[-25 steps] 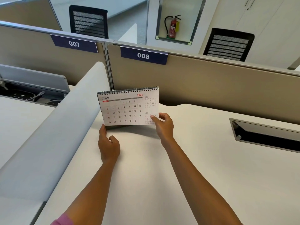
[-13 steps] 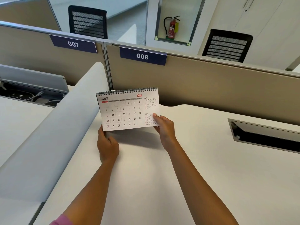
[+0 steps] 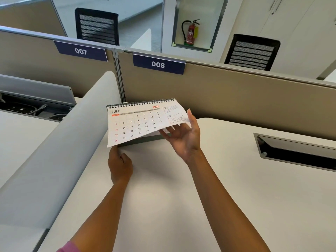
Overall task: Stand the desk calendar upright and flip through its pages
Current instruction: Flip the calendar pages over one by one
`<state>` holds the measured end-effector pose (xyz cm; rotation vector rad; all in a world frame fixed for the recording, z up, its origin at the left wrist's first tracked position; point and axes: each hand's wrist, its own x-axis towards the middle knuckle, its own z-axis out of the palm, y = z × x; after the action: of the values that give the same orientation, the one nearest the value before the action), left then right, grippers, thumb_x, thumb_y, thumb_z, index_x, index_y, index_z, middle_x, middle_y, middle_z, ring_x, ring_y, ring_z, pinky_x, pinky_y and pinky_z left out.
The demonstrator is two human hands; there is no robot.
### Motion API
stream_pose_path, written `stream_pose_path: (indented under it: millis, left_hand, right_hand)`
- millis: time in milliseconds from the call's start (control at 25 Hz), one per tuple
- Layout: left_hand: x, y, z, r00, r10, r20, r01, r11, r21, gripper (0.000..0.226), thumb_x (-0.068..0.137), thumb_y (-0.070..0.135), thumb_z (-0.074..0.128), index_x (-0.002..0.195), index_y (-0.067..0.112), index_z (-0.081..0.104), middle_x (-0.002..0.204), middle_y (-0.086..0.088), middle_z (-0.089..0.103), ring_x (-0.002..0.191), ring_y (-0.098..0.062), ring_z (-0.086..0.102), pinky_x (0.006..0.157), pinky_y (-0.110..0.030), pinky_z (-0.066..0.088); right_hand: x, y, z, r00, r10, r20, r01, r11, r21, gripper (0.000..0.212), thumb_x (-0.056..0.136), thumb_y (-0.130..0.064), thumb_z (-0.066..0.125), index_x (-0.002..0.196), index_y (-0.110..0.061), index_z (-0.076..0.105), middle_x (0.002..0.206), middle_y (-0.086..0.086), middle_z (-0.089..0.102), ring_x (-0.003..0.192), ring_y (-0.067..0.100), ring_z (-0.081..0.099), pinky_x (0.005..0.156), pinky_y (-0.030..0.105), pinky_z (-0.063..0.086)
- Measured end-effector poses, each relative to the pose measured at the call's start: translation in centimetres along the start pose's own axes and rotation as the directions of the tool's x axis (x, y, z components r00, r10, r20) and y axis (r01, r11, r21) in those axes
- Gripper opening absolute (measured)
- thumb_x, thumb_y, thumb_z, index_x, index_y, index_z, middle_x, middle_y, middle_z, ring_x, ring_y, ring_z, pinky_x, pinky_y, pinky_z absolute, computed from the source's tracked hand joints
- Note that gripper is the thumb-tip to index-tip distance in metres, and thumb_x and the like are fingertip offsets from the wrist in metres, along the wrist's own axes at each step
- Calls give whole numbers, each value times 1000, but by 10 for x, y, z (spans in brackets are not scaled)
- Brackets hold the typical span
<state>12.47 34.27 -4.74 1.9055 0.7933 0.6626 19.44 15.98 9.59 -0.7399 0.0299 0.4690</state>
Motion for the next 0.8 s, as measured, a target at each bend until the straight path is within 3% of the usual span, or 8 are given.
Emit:
stream_pose_path:
  millis: [120, 240, 480, 800]
  left_hand:
    - [0, 3, 0, 1000, 18, 2, -18, 1000, -14, 55, 93, -4, 37, 147, 10, 42, 143, -10, 52, 130, -28, 48, 104, -22, 30]
    - [0, 3, -1, 1000, 21, 2, -21, 999, -36, 58, 92, -5, 38, 147, 11, 41, 143, -10, 52, 130, -27, 48, 104, -20, 29]
    - [1, 0, 1, 1000, 3, -7, -4, 997, -76, 61, 88, -5, 39, 146, 12, 42, 144, -8, 52, 131, -25, 47, 103, -17, 29]
    - [2, -2, 4, 1000, -1, -25, -1, 998, -57, 63, 85, -7, 39, 146, 9, 44, 145, -8, 51, 133, -24, 46, 104, -17, 29]
  right_hand:
    - [1, -7, 11, 998, -12, 56, 10, 999, 35, 73, 82, -54, 61, 140, -11, 49, 130, 14, 61, 119, 32, 58, 100, 48, 49]
    - [5, -15, 26, 996, -33, 81, 31, 999, 22, 72, 82, -53, 62, 140, -13, 48, 132, 14, 59, 123, 31, 57, 106, 50, 44]
    - [22, -29, 46, 996, -49, 68, 54, 996, -68, 54, 91, -45, 56, 135, -16, 51, 143, 14, 50, 128, 30, 54, 107, 52, 43]
    - [42, -40, 48, 999, -2, 51, 2, 1000, 0, 70, 92, -52, 49, 147, -12, 36, 151, 13, 43, 132, 30, 50, 110, 49, 40]
